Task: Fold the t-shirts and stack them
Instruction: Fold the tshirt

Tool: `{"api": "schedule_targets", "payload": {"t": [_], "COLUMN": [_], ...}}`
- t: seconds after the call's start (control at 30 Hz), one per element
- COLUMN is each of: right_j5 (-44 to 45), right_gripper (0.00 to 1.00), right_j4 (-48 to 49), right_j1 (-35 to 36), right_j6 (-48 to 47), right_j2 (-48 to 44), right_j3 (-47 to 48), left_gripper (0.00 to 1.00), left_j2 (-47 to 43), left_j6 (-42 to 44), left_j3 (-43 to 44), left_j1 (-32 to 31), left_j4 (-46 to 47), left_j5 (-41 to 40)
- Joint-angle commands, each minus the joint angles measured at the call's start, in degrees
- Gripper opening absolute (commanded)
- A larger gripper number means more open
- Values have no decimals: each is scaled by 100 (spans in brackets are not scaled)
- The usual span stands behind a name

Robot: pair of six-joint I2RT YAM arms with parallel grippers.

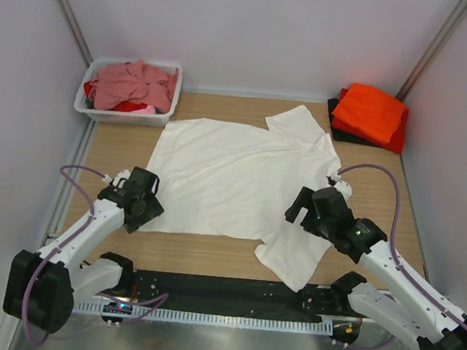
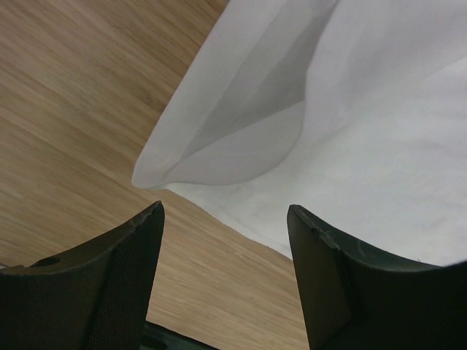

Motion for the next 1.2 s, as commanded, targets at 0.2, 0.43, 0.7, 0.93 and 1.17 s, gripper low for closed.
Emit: {"api": "schedule_targets", "payload": {"t": [0.2, 0.43, 0.7, 0.93, 1.17], "right_j5": [10, -52, 28, -1412, -1291], "right_gripper": [100, 100, 100, 100, 99], "right_j4": [36, 107, -182, -349, -832], "right_j1": [24, 15, -379, -1277, 426], "right_j6": [-64, -196, -266, -589, 495], "right_j2": [254, 421, 360, 420, 949], "right_j3": [226, 297, 218, -46, -29], "left_gripper": [65, 90, 53, 6, 0], "left_j2": [868, 1361, 1396, 1282, 878], "left_j6": [-88, -167, -212, -80, -10], "left_j3": [98, 133, 177, 116, -78], "left_j1": [8, 26, 34, 34, 34], "left_j4": [190, 375, 489, 647, 779], "left_j5": [-971, -1200, -1279, -1165, -1104]}}
